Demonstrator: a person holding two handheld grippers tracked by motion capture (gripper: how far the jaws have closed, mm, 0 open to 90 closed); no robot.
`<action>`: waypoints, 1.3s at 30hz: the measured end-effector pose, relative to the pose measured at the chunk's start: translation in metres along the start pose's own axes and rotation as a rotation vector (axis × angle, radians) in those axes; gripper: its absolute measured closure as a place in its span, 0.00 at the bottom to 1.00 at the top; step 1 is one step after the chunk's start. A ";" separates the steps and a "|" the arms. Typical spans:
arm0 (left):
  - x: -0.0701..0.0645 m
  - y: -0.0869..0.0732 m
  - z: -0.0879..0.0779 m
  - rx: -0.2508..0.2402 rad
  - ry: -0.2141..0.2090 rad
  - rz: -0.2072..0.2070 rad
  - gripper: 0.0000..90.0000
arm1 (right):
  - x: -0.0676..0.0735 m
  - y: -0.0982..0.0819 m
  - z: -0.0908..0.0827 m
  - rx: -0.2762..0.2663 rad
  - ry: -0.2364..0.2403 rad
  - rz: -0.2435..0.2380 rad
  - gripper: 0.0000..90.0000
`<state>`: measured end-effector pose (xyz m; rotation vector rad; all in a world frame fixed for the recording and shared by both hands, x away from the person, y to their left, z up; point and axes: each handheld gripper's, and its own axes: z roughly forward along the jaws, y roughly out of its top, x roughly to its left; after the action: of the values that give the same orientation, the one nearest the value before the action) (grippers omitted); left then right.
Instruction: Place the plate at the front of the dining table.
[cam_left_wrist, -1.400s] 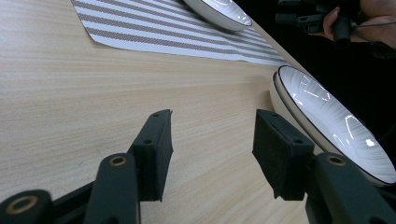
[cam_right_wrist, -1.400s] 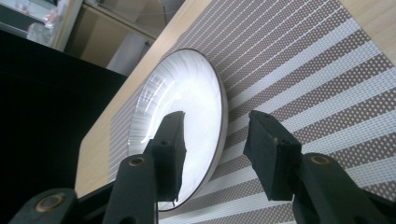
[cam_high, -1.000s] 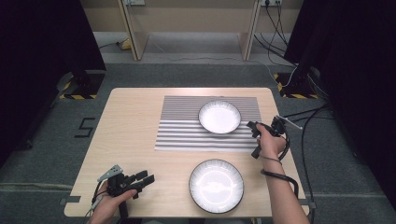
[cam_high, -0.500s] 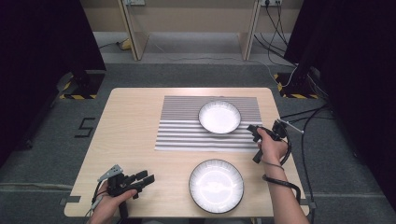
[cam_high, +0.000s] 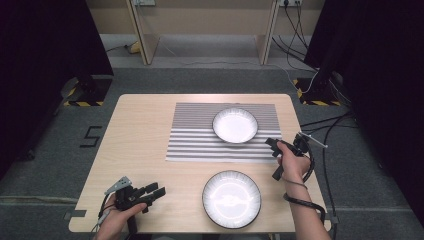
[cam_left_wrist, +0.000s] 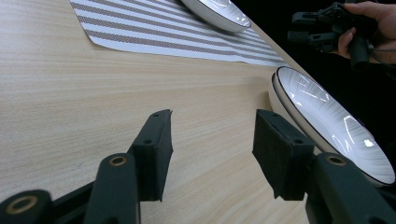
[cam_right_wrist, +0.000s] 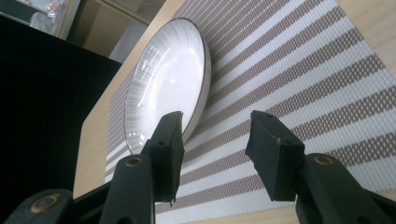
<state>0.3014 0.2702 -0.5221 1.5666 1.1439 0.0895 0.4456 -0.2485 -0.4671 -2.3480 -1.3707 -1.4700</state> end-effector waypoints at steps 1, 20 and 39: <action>0.000 0.000 0.000 0.000 -0.001 0.000 0.52 | -0.001 -0.002 -0.002 -0.001 -0.001 -0.008 0.61; -0.001 0.000 0.001 0.001 -0.001 0.003 0.52 | -0.011 -0.016 -0.014 0.017 -0.005 -0.022 0.61; -0.002 0.000 0.001 0.002 -0.001 0.005 0.52 | -0.019 -0.038 -0.033 0.060 0.001 -0.039 0.61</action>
<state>0.3009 0.2679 -0.5217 1.5717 1.1391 0.0908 0.3931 -0.2535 -0.4778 -2.2971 -1.4467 -1.4189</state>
